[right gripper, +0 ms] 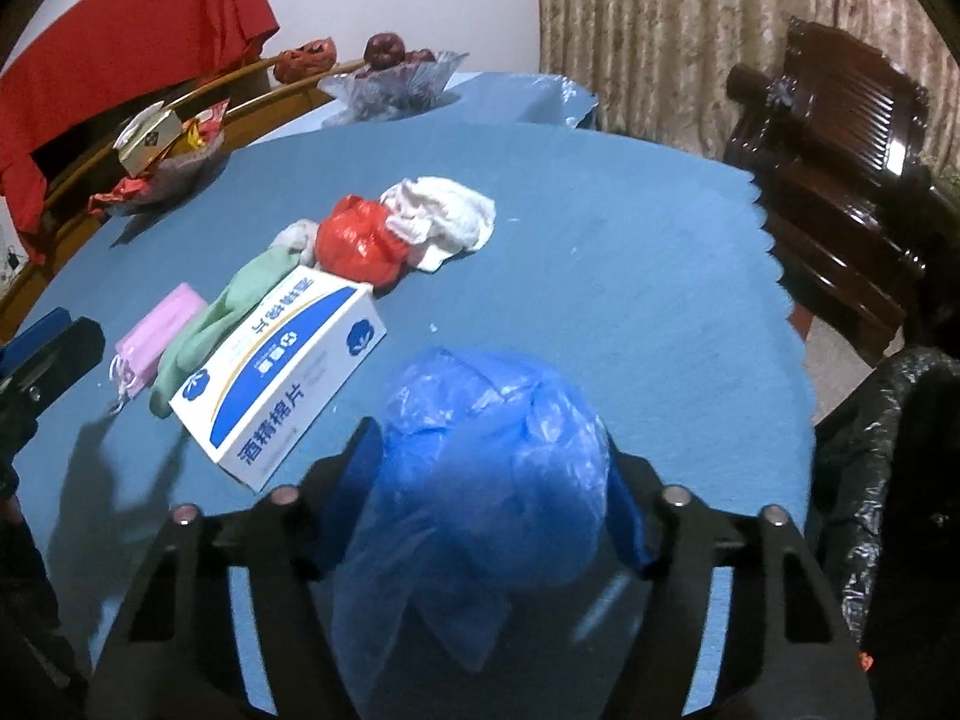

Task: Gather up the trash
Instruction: 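Grasp the blue plastic bag with the right gripper while the left gripper approaches the white box, then close the left gripper on the white box with blue print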

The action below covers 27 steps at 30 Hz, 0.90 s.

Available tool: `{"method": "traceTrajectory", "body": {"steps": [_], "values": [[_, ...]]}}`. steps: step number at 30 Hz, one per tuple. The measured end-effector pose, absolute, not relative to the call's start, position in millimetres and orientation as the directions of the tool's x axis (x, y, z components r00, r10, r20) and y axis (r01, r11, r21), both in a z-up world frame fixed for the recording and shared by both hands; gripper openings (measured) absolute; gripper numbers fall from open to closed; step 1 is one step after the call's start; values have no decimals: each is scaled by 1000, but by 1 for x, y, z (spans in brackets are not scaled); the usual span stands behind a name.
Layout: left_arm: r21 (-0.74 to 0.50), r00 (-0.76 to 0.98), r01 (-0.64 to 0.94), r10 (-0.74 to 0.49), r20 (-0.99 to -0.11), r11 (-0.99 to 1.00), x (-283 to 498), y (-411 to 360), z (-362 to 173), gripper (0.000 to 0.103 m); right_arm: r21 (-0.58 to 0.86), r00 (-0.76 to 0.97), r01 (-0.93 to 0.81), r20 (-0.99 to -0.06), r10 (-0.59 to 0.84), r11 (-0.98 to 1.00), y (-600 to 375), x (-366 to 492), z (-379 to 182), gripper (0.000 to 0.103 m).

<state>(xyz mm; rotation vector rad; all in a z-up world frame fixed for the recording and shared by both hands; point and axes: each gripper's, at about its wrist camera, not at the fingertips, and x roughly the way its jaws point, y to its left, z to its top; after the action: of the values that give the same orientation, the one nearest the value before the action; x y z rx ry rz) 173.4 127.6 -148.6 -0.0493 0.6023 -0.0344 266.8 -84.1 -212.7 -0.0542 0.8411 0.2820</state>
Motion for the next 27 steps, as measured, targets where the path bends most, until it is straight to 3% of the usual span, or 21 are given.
{"method": "traceTrajectory", "body": {"steps": [9, 27], "values": [[-82, 785, 91, -122, -607, 993, 178, 101, -163, 65, 118, 600, -320, -743, 297, 940, -85, 261, -213, 39], [-80, 747, 132, -152, -648, 988, 186, 78, -174, 45, 127, 643, -285, -710, 288, 950, -115, 244, -195, 38]]}}
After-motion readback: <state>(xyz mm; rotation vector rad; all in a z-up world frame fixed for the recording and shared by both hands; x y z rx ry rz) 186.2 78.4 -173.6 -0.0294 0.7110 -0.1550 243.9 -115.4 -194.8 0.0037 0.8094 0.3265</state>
